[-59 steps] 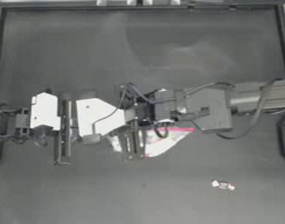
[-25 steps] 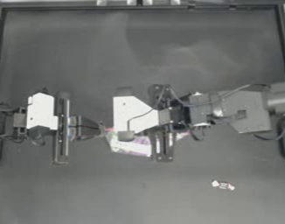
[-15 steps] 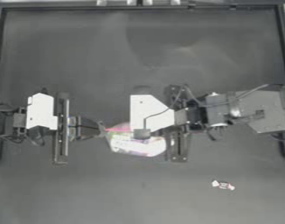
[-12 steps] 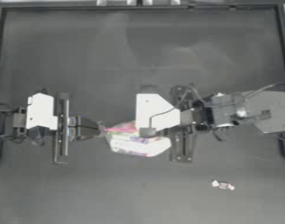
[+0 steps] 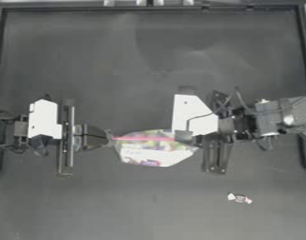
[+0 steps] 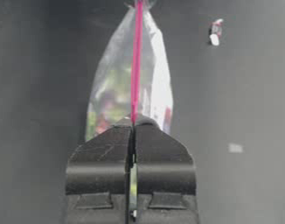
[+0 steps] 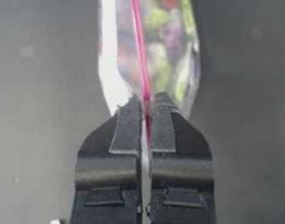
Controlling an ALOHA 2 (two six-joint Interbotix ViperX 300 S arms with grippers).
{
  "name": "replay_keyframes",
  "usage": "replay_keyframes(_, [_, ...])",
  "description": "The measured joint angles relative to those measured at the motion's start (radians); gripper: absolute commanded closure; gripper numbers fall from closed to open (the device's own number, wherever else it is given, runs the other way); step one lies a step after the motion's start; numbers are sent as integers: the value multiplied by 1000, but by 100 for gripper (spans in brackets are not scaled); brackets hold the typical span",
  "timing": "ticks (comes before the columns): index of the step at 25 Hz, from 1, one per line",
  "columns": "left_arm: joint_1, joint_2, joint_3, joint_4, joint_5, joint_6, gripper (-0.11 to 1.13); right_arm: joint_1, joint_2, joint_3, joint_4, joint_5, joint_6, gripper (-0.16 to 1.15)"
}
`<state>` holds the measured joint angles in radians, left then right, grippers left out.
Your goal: Put candy in bag
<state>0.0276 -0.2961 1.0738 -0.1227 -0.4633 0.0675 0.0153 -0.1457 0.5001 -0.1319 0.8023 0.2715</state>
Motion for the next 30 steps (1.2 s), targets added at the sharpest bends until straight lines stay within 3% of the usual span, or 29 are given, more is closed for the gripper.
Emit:
replay_keyframes(11, [-2,2,2,-2,0,0,99,3,-81,97,-3,0,58,92])
replay_keyframes(30, [-2,0,6,-3,0,0,99,5,-127,126,-9,2,80,92])
